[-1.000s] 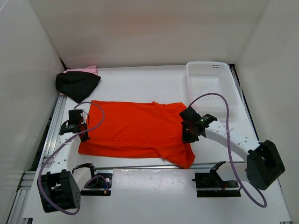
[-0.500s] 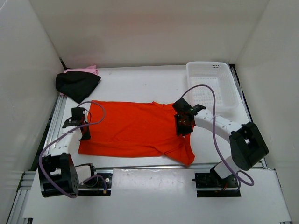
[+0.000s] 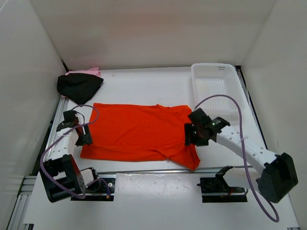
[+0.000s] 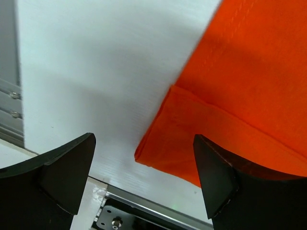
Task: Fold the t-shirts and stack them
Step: Fold the flattened tshirt in 1/3 of the way
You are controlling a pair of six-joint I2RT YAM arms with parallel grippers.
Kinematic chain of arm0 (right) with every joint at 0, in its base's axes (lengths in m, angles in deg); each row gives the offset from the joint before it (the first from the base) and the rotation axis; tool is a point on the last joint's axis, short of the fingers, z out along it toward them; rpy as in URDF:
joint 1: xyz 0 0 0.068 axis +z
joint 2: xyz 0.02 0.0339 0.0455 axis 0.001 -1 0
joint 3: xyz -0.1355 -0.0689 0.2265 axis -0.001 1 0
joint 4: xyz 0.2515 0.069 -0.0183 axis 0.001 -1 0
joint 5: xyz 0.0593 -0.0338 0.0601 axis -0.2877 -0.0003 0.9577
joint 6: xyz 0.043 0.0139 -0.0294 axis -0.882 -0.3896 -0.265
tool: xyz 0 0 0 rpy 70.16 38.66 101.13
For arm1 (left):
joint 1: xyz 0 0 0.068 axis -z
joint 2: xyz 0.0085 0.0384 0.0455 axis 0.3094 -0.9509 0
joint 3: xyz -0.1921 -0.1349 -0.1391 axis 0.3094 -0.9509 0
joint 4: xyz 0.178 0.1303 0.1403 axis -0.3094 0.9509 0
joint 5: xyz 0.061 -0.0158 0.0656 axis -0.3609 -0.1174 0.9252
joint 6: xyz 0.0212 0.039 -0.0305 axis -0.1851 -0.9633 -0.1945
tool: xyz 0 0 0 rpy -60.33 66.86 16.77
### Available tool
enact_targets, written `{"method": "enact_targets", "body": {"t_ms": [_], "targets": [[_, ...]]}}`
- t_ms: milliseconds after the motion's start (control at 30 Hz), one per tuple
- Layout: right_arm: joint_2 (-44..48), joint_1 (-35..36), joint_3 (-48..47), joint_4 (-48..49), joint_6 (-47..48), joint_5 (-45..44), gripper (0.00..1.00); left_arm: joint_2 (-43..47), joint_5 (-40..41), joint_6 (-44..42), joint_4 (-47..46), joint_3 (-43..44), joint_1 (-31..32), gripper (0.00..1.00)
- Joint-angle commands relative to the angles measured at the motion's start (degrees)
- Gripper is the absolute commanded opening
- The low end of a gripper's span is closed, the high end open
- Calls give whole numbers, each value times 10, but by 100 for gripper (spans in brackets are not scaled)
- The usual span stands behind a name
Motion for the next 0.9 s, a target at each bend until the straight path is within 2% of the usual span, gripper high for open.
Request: {"method": "enact_targets", "body": {"t_ms": [0, 133, 200, 400, 467, 500, 533, 600, 633, 867], "targets": [[32, 17, 79, -44, -46, 53, 65, -21, -30, 0, 23, -13, -1, 93], [103, 40, 149, 20, -63, 135, 64, -59, -37, 0, 3, -27, -1, 90], [116, 51, 174, 40, -63, 129, 64, -67, -43, 0, -10, -27, -1, 85], [121, 51, 220, 76, -63, 124, 61, -85, -48, 0, -15, -33, -1, 60], [114, 51, 226, 93, -69, 124, 53, -85, -54, 0, -15, -33, -1, 53], [106, 51, 231, 98, -69, 124, 48, -85, -54, 0, -15, -33, -1, 41], [99, 51, 231, 98, -69, 124, 33, -85, -54, 0, -15, -33, -1, 34], [92, 51, 237, 98, -69, 117, 13, -79, -54, 0, -15, -33, -1, 22], [92, 51, 237, 89, -69, 102, 1, -74, -54, 0, -15, -38, -1, 10], [100, 17, 181, 5, -62, 67, 0, -33, 38, 0, -27, -43, -1, 10]]}}
